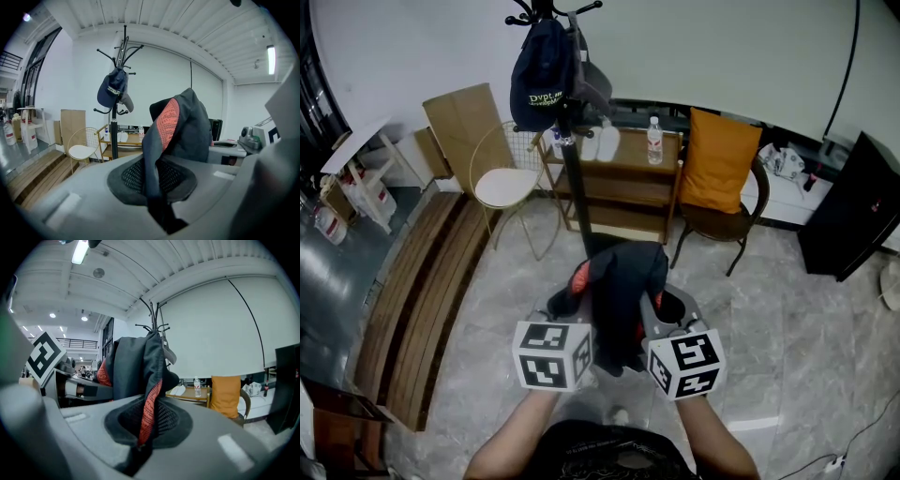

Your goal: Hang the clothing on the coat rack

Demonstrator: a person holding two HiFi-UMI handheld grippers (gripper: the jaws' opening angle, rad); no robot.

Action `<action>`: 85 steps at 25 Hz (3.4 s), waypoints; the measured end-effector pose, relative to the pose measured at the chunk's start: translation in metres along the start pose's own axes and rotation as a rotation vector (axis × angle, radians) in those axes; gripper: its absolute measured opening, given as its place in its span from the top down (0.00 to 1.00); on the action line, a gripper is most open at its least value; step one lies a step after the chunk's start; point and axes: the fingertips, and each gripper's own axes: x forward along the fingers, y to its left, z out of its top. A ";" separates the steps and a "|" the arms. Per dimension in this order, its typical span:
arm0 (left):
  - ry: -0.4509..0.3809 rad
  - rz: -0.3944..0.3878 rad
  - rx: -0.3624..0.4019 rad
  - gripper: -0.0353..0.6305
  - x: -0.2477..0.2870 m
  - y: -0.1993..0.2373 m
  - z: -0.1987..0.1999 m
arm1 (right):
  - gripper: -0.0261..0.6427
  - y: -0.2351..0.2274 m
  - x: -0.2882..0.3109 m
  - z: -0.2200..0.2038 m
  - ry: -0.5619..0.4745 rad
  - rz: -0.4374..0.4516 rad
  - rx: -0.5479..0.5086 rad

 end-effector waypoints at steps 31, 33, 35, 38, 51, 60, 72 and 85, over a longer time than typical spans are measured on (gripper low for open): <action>-0.007 -0.094 -0.042 0.89 0.118 0.121 0.049 | 0.93 -0.015 0.163 0.026 0.052 -0.085 -0.035; -0.008 -0.106 -0.040 0.89 0.123 0.127 0.053 | 0.93 -0.015 0.172 0.029 0.052 -0.096 -0.036; -0.010 -0.114 -0.040 0.89 0.126 0.134 0.057 | 0.93 -0.014 0.180 0.033 0.049 -0.105 -0.039; -0.020 -0.128 -0.038 0.89 0.130 0.144 0.063 | 0.93 -0.014 0.191 0.039 0.041 -0.122 -0.044; -0.057 -0.135 -0.042 0.89 0.151 0.169 0.083 | 0.93 -0.021 0.223 0.057 0.007 -0.148 -0.070; -0.086 -0.077 -0.042 0.89 0.175 0.173 0.101 | 0.93 -0.044 0.243 0.071 -0.022 -0.096 -0.112; -0.092 -0.010 -0.066 0.89 0.215 0.171 0.119 | 0.93 -0.086 0.277 0.086 -0.028 -0.036 -0.136; -0.095 0.051 -0.081 0.89 0.249 0.173 0.132 | 0.93 -0.122 0.307 0.094 -0.033 0.015 -0.128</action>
